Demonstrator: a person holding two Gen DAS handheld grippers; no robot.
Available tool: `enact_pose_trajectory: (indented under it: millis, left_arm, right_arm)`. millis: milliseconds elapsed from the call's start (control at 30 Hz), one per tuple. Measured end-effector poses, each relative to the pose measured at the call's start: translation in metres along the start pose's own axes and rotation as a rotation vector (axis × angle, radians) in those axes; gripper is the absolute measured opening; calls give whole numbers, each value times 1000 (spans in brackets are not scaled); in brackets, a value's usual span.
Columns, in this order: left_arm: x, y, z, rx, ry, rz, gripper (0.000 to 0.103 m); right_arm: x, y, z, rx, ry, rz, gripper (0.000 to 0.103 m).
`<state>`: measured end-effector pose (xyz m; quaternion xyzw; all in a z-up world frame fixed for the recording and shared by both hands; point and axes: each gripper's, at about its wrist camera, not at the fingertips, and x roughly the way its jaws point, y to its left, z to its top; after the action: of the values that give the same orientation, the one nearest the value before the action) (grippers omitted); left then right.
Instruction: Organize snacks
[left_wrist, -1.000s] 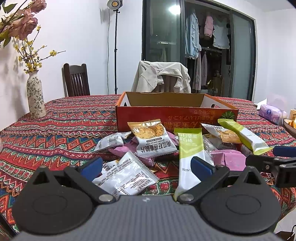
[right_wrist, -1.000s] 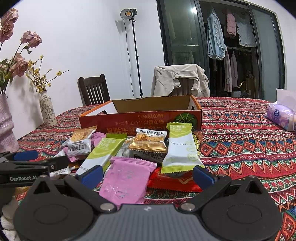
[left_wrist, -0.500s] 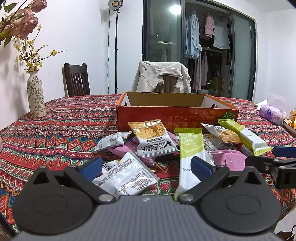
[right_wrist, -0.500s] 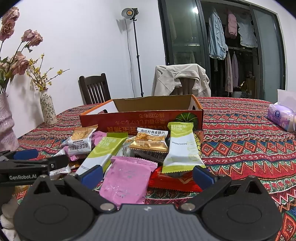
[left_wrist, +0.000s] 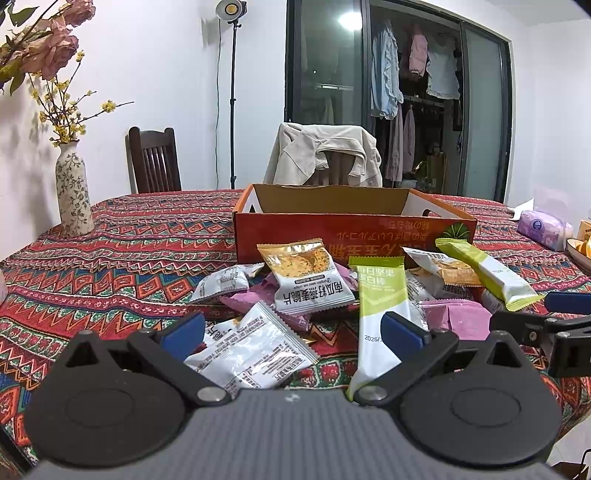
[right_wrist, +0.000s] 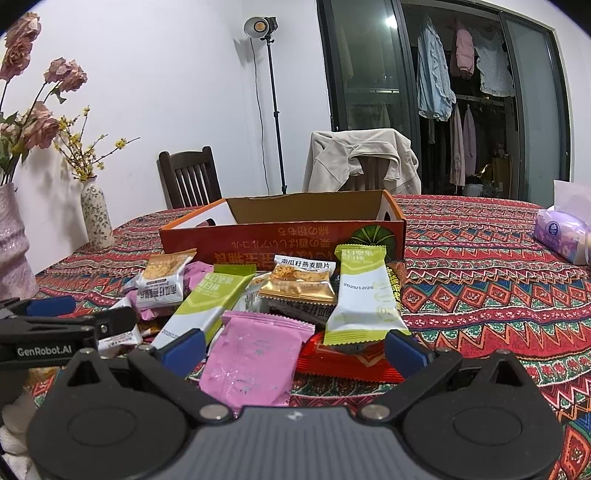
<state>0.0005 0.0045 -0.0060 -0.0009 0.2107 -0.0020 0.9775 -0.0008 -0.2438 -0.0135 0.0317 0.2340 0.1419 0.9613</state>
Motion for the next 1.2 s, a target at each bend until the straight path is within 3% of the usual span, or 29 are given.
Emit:
enact_pose_trajectory:
  millis: [800,1000,1200]
  left_arm:
    - [-4,2,-1,-8,-1,4,103]
    - [-4,6,-2,-17,1,19,103]
    - [-2,11,-3,-30,8,29,103]
  right_arm:
    - [-2,3,-2,-12,0,8,103]
    - [0,12,-3,-30,19,39,91]
    - [14,23,-1,-31,74,42,88]
